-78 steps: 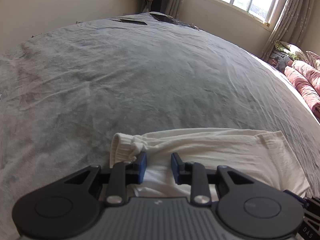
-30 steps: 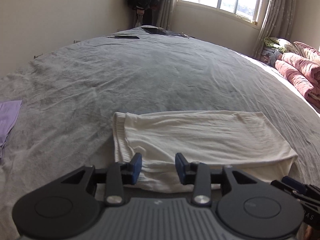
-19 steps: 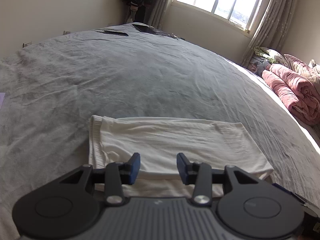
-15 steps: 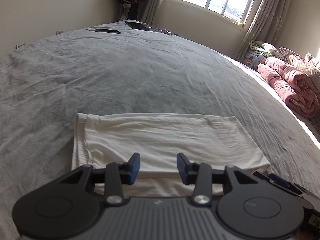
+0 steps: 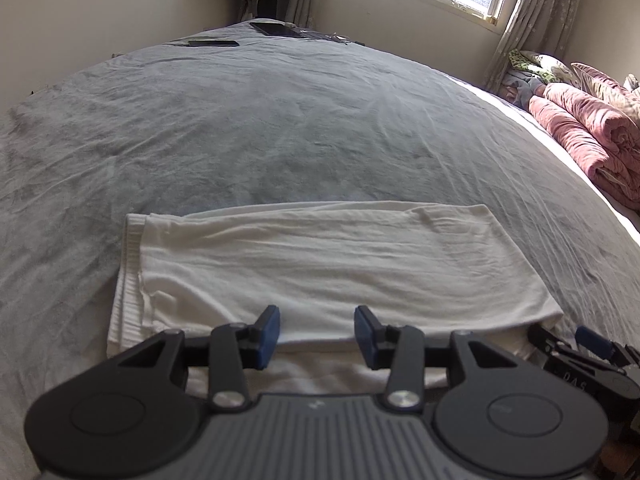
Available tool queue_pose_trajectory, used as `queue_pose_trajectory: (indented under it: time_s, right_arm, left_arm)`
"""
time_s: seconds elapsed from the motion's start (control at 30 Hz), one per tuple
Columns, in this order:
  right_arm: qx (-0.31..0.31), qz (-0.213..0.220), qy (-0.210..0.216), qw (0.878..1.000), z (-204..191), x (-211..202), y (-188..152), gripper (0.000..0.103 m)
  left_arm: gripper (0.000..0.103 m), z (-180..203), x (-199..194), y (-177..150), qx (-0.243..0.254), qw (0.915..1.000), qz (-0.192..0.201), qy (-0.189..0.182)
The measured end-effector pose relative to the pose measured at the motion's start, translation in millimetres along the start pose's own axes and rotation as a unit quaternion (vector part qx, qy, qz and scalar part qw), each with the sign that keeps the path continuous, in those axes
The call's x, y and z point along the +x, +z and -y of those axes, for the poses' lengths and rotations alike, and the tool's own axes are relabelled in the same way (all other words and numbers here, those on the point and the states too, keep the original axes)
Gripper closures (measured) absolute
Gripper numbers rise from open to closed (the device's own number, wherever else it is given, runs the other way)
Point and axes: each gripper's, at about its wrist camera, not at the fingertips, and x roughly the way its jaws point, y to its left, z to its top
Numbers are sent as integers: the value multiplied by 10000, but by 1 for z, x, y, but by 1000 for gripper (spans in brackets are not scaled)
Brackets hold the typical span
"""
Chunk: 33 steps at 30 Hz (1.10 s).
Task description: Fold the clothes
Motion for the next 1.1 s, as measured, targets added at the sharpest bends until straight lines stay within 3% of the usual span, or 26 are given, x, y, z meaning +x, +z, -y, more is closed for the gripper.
queue_pose_trajectory:
  time_s: [0.3, 0.43, 0.63, 0.87, 0.97, 1.1]
  right_arm:
    - [-48, 235, -423, 9988, -15, 18, 15, 22]
    - [-150, 423, -1048, 9935, -9, 14, 15, 23]
    - [-282, 237, -714, 9968, 13, 10, 10, 25]
    - [-1080, 130, -285, 9937, 23, 7, 10, 24]
    - [-1747, 161, -161, 9844, 19, 7, 12, 24]
    - [-2896, 261, 75, 9568, 15, 4, 15, 24]
  left_arm:
    - [60, 3, 7, 2, 48, 9999, -60, 64]
    - [60, 4, 10, 3, 125, 9998, -79, 109]
    - [60, -1, 11, 5, 43, 9999, -122, 56]
    - [60, -7, 14, 6, -61, 9999, -160, -16]
    - [60, -9, 15, 7, -108, 9998, -177, -43]
    - [60, -9, 16, 8, -113, 9998, -186, -39]
